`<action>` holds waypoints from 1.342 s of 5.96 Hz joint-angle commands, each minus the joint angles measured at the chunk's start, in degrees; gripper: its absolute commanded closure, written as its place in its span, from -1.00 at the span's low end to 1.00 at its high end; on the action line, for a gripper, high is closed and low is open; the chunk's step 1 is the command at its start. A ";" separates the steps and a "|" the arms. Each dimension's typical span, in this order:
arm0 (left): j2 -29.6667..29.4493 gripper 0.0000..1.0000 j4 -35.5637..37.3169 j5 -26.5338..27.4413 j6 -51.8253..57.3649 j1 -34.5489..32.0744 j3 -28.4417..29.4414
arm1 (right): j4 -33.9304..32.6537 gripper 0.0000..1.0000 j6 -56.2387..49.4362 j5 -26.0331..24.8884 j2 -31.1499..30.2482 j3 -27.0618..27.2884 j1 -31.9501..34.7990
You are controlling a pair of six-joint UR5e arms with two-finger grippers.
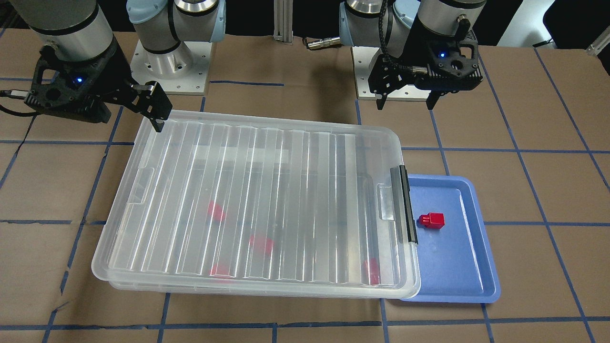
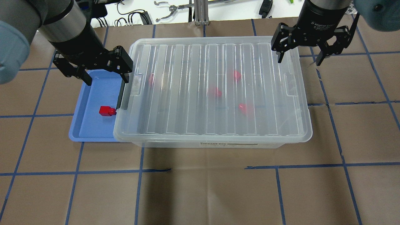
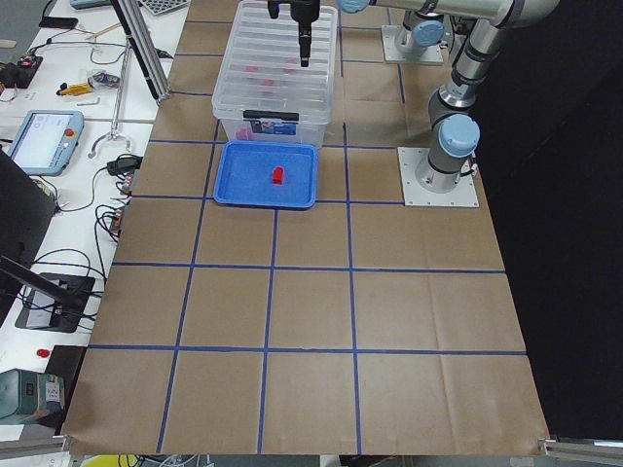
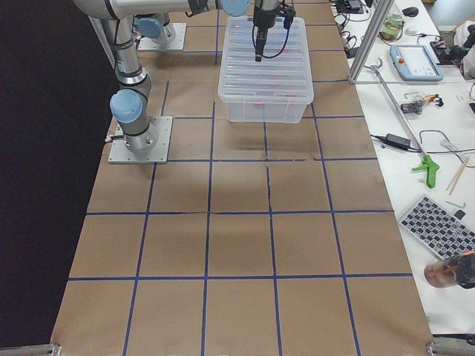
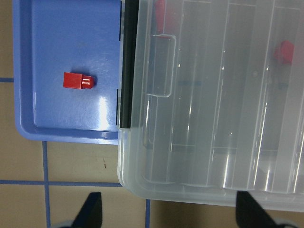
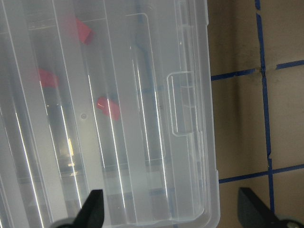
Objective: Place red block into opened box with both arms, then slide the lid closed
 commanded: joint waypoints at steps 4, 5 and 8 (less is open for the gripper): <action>-0.14 -0.97 0.09 -0.09 1.06 0.00 0.43 | -0.43 -1.00 -1.32 -0.09 0.44 0.88 -0.52; -0.06 -0.97 0.09 0.00 1.06 0.00 0.43 | -1.56 -1.00 -8.64 -0.35 0.45 3.33 -1.40; 0.20 -0.97 0.09 0.00 1.06 0.00 0.25 | -9.45 -1.00 -15.12 -0.44 0.36 12.02 -10.01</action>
